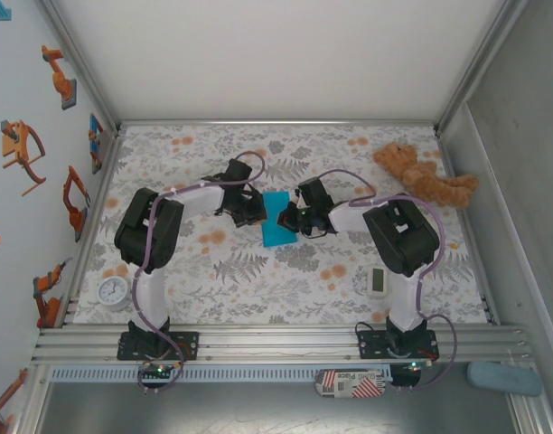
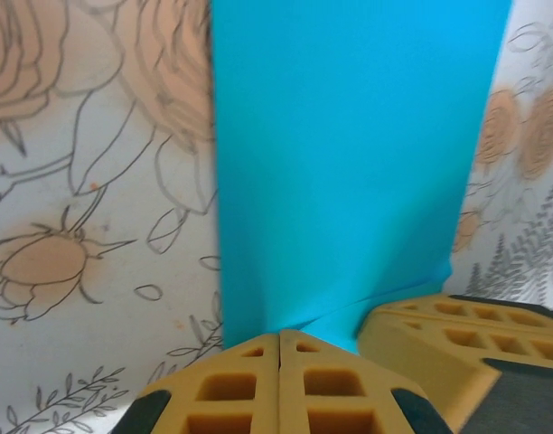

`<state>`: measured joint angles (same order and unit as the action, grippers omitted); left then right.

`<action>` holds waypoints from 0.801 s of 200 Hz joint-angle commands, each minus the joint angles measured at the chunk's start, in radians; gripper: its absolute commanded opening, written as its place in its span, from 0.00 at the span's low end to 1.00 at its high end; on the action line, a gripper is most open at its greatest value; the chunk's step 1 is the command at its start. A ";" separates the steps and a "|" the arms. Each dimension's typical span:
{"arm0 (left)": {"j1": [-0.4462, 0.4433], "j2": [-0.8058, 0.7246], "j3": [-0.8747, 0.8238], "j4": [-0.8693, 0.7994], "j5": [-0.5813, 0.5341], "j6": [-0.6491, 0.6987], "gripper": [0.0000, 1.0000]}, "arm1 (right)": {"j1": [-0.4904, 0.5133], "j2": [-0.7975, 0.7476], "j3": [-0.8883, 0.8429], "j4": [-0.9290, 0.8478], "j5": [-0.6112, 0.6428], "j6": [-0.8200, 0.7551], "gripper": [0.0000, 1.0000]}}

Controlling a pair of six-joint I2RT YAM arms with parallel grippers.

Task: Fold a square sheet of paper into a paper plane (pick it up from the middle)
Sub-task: Fold the triangle a second time at the center of the table.

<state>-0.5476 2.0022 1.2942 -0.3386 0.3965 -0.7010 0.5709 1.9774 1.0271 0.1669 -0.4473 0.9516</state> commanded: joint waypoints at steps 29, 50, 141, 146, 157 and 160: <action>-0.029 -0.133 -0.062 0.074 0.048 -0.065 0.03 | -0.003 0.038 -0.061 -0.083 0.107 0.014 0.00; -0.058 -0.145 -0.120 0.129 0.072 -0.112 0.02 | -0.002 0.041 -0.065 -0.083 0.110 0.019 0.00; -0.096 -0.108 -0.172 0.181 0.080 -0.158 0.02 | -0.002 0.049 -0.075 -0.083 0.112 0.032 0.00; -0.095 -0.105 -0.172 0.182 0.079 -0.158 0.02 | -0.002 0.049 -0.075 -0.083 0.111 0.031 0.00; -0.096 -0.098 -0.167 0.181 0.079 -0.157 0.02 | -0.003 0.048 -0.075 -0.084 0.111 0.032 0.00; -0.096 -0.097 -0.165 0.182 0.079 -0.155 0.02 | -0.002 0.049 -0.075 -0.085 0.111 0.032 0.00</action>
<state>-0.6373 1.8828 1.1236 -0.1703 0.4622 -0.8425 0.5709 1.9736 1.0012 0.2134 -0.4397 0.9730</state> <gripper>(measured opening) 0.063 0.049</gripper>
